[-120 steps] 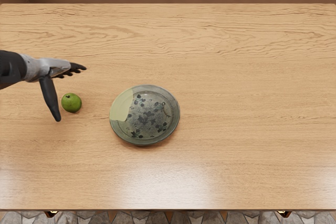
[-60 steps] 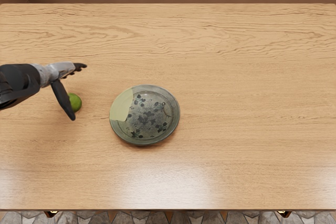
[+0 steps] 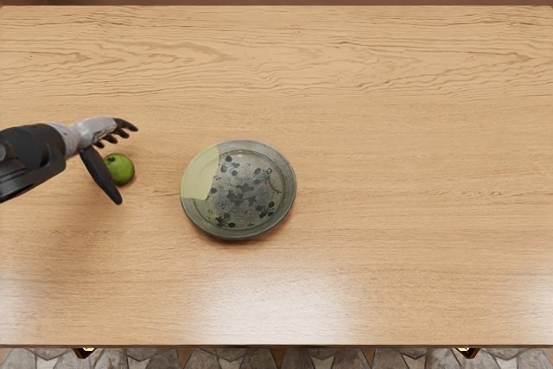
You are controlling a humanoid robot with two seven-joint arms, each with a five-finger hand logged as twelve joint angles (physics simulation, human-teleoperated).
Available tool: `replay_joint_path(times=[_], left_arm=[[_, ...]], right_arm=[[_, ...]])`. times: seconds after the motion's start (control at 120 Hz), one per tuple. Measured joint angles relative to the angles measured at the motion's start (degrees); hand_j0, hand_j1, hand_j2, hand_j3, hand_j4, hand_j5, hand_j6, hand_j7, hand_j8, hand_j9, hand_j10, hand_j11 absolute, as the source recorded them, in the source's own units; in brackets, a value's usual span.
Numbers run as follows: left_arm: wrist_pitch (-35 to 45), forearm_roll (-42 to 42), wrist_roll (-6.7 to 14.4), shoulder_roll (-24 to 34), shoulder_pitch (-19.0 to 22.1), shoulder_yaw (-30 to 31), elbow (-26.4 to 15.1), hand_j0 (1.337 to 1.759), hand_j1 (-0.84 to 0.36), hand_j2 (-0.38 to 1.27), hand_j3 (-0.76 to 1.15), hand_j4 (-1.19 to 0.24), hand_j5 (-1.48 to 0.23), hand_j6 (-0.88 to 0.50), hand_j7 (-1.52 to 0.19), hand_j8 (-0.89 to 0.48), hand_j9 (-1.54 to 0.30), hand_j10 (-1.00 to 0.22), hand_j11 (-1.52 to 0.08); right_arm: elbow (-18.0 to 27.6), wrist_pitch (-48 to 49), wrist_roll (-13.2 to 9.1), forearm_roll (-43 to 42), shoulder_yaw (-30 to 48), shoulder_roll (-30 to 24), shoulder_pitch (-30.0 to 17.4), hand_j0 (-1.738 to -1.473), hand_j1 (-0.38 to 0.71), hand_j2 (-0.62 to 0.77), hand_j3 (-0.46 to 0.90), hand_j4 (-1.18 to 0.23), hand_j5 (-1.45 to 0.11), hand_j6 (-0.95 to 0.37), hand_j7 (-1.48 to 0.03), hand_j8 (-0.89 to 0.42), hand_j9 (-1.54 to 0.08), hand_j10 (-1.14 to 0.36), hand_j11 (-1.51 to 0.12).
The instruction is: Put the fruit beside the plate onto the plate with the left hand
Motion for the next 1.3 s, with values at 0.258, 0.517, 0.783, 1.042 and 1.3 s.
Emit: replay_joint_path(times=[0.258,0.517,0.783,1.042,1.3], left_arm=[[5.5,4.1,0.0,-0.4,1.1,2.2,0.1,1.658,0.12,0.04,0.00,-0.20,-0.26,-0.20,-0.26,-0.20,-0.26,-0.20,-0.26],[9.2,7.8,0.0,-2.0,3.2,2.6,0.1,1.658,0.10,0.05,0.00,-0.21,-0.27,-0.21,-0.27,-0.21,-0.27,-0.21,-0.27],[10.8,8.6,0.0,-2.3,3.8,3.0,0.0,1.658,0.10,0.05,0.00,-0.22,-0.28,-0.22,-0.28,-0.22,-0.28,-0.22,-0.27],[11.1,8.6,0.0,-2.6,3.9,3.0,0.1,1.658,0.09,0.05,0.00,-0.22,-0.28,-0.22,-0.28,-0.22,-0.28,-0.22,-0.28],[10.6,7.5,0.0,-4.1,4.1,2.8,0.1,1.658,-0.23,0.10,0.00,-0.49,-0.63,-0.49,-0.63,-0.45,-0.63,-0.49,-0.63]], right_arm=[[0.0,0.0,0.0,0.0,0.0,0.0,0.0,-1.658,-0.34,0.00,0.00,-0.01,-0.01,-0.01,-0.01,-0.01,-0.01,-0.01,-0.01],[0.0,0.0,0.0,0.0,0.0,0.0,0.0,-1.658,-0.34,0.00,0.00,-0.01,-0.01,-0.01,-0.01,-0.01,-0.01,-0.01,-0.01],[0.0,0.0,0.0,0.0,0.0,0.0,0.0,-1.658,-0.34,0.00,0.00,-0.01,-0.01,-0.01,-0.01,-0.01,-0.01,-0.01,-0.01],[0.0,0.0,0.0,0.0,0.0,0.0,0.0,-1.658,-0.34,0.00,0.00,-0.01,-0.01,-0.01,-0.01,-0.01,-0.01,-0.01,-0.01],[0.0,0.0,0.0,0.0,0.0,0.0,0.0,-1.658,-0.34,0.00,0.00,-0.01,-0.01,-0.01,-0.01,-0.01,-0.01,-0.01,-0.01]])
